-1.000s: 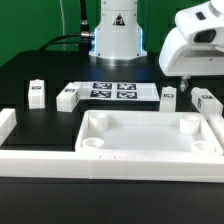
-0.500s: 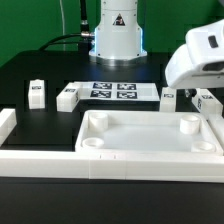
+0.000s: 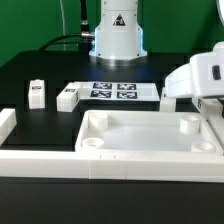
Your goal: Assemble desk
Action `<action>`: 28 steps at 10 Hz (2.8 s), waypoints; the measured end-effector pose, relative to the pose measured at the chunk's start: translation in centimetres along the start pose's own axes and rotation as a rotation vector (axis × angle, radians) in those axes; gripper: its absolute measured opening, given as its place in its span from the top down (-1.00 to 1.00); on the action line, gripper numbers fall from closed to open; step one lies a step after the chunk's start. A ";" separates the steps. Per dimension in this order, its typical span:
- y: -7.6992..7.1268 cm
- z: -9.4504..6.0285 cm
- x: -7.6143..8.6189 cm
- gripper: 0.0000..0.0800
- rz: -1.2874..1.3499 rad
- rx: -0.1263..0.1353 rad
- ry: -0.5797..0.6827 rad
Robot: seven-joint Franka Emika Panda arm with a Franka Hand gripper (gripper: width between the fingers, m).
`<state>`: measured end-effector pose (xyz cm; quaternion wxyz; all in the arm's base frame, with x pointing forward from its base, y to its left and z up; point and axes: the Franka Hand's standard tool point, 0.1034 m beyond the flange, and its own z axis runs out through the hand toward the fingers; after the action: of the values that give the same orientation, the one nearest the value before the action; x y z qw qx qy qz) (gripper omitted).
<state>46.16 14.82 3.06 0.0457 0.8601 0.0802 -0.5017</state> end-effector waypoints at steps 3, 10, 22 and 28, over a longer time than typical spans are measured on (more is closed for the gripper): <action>-1.2 0.1 0.9 -0.62 0.000 -0.007 0.026; -1.8 0.6 2.2 -0.62 -0.014 -0.011 0.053; 1.0 -4.7 -3.2 0.28 -0.084 -0.003 0.084; 1.7 -7.1 -3.1 0.27 -0.088 0.009 0.220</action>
Offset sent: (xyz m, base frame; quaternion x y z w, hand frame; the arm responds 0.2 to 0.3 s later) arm -0.0007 0.0264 -0.0148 0.0016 0.0195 0.0137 0.9997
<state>51.06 14.01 9.27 0.0108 0.9059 0.1205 -0.4059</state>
